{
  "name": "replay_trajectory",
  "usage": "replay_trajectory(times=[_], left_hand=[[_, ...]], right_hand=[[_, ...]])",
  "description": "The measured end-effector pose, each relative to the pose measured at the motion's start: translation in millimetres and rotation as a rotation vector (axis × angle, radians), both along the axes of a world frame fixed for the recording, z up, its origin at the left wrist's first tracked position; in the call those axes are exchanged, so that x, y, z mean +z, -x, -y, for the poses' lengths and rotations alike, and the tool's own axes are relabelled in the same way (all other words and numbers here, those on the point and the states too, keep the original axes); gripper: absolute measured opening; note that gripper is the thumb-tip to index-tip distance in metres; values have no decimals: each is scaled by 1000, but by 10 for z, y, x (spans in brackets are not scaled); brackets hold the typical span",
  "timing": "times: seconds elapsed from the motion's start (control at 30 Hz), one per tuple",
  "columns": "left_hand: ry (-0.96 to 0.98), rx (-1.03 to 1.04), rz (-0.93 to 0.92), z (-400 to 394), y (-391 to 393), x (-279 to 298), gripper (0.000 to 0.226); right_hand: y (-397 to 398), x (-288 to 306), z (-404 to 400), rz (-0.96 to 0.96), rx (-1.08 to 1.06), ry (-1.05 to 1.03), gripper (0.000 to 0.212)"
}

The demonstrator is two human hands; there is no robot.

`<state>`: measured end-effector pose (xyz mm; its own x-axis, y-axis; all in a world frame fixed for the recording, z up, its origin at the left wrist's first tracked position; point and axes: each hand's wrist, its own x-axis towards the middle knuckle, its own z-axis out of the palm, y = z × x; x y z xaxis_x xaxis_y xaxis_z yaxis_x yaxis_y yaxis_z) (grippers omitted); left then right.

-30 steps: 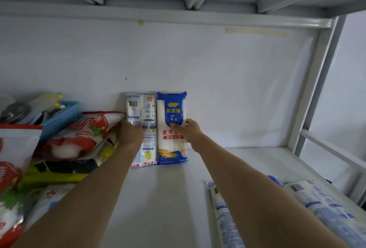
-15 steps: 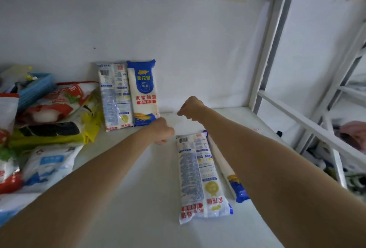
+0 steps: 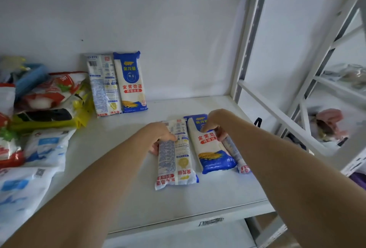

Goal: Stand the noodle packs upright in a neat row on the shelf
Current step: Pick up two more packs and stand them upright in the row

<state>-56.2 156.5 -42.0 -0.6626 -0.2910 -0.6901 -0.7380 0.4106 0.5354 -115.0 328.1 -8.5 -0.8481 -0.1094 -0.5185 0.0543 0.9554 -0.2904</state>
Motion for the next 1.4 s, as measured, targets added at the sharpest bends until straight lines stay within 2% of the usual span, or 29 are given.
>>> replay_trajectory(times=[0.07, 0.13, 0.23, 0.3, 0.4, 0.5, 0.57, 0.67, 0.77, 0.9, 1.13, 1.3, 1.4], left_hand=[[-25, 35, -39, 20, 85, -15, 56], [-60, 82, -165, 320, 730, -59, 50], [-106, 69, -218, 332, 842, -35, 46], [-142, 76, -246, 327, 808, -79, 48], [-178, 112, -339, 351, 813, -120, 48], [-209, 176, -438, 378, 812, -162, 58], [-235, 228, -493, 396, 828, -169, 56], [-230, 282, -601, 428, 872, -116, 56], [-210, 288, -739, 452, 892, -16, 34], [-190, 341, -900, 534, 959, 12, 35], [-154, 439, -1007, 574, 1039, 6, 31], [-75, 496, -1067, 695, 1334, 88, 45], [-45, 512, -1088, 775, 1466, 98, 47]], right_hand=[[9, 48, 65, 57, 12, -21, 51], [704, 10, 484, -90, 5, 43, 44], [811, -39, 450, -82, -39, 137, 29], [810, -88, 421, -76, -94, 252, 31], [877, -170, 423, -52, -163, 249, 36], [905, -239, 451, -121, -232, 398, 50], [904, -280, 458, -174, -278, 500, 50], [933, -269, 453, -241, -351, 700, 36], [965, -233, 497, -313, -381, 887, 25], [1004, -213, 576, -409, -356, 1030, 14], [1047, -302, 641, -483, -359, 1113, 14], [1353, -281, 650, -521, -334, 1111, 7], [1471, -305, 674, -514, -335, 1116, 13]])
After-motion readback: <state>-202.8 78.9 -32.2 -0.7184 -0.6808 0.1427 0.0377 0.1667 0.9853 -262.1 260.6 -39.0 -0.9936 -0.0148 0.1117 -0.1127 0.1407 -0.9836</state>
